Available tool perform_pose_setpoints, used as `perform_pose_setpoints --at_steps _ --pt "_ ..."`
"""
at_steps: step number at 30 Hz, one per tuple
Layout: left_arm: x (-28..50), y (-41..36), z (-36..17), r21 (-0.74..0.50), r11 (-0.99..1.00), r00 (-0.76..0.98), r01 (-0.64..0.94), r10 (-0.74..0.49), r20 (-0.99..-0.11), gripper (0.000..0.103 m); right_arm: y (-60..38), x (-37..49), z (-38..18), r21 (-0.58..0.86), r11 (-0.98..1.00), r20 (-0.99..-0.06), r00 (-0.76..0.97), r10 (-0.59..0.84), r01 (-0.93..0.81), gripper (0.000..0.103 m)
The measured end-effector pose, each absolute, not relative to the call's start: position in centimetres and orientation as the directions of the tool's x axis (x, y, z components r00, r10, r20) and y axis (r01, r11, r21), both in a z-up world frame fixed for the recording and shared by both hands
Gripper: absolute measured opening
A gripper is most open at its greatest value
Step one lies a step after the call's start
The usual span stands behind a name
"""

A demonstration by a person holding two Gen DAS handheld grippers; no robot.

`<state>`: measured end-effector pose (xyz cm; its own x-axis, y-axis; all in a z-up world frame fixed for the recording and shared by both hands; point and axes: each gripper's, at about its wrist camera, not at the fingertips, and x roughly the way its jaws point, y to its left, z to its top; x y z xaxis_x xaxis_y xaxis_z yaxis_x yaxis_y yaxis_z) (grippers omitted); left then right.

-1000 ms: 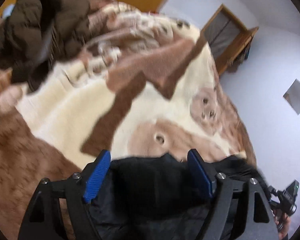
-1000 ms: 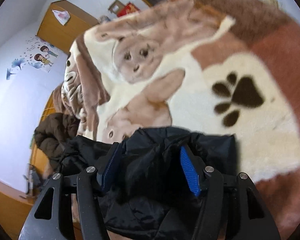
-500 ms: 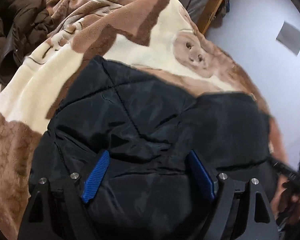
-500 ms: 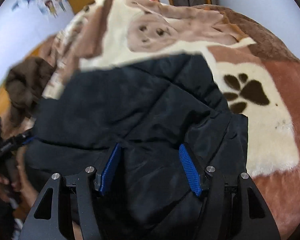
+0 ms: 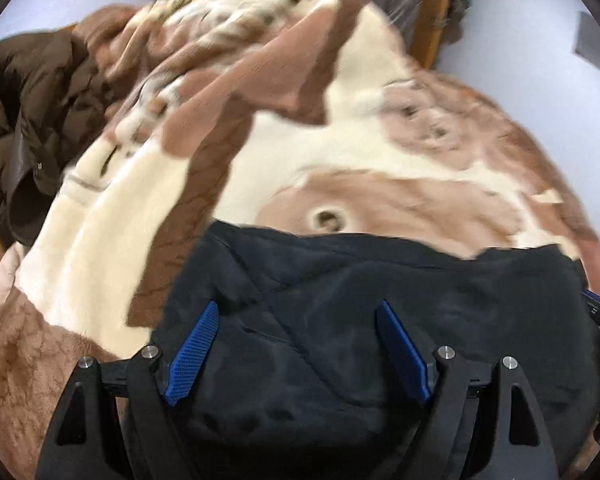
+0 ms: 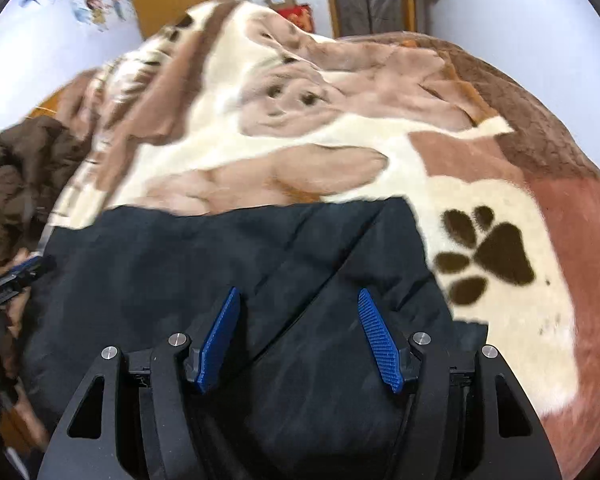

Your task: Fold large clothes

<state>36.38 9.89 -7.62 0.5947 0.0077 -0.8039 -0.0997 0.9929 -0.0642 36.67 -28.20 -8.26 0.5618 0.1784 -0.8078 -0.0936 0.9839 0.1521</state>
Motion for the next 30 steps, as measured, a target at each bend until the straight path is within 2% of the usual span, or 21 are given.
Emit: perform_pose_setpoints --at_steps 3,11,15,19,23,25,28,30 --pt "37.3 11.0 -9.9 -0.076 0.988 0.581 -0.134 0.017 -0.813 0.086 -29.2 37.9 -11.0 0.144 0.989 -0.841 0.523 0.140 -0.033 0.062" --pt "36.8 11.4 -12.5 -0.111 0.979 0.627 -0.173 0.023 -0.779 0.090 -29.5 37.6 -13.5 0.127 0.992 -0.815 0.569 0.108 -0.007 0.062" --pt "37.4 11.0 -12.0 -0.068 0.982 0.603 -0.179 0.054 -0.796 0.088 -29.1 37.8 -13.2 0.104 0.995 -0.820 0.566 0.088 -0.005 0.062" --pt "35.9 10.8 -8.6 -0.074 0.983 0.626 -0.169 0.049 -0.778 0.085 -30.0 37.0 -10.4 0.102 0.995 -0.814 0.575 0.081 0.004 0.062" --pt "33.5 9.0 -4.0 -0.112 0.988 0.705 -0.105 -0.006 -0.709 0.083 -30.2 34.3 -5.8 0.135 0.991 -0.739 0.664 0.113 -0.018 0.062" --pt "32.5 6.9 -2.6 -0.157 0.987 0.732 -0.039 -0.078 -0.677 0.083 -29.1 32.8 -4.1 0.165 0.984 -0.701 0.694 0.163 -0.063 0.062" --pt "32.4 2.2 -3.3 -0.165 0.983 0.710 0.084 -0.175 -0.682 0.083 -26.8 32.5 -4.5 0.182 0.976 -0.715 0.665 0.217 -0.123 0.062" --pt "33.2 -0.5 -5.5 -0.137 0.981 0.664 0.134 -0.192 -0.723 0.082 -25.4 33.0 -6.0 0.164 0.976 -0.745 0.631 0.217 -0.142 0.062"
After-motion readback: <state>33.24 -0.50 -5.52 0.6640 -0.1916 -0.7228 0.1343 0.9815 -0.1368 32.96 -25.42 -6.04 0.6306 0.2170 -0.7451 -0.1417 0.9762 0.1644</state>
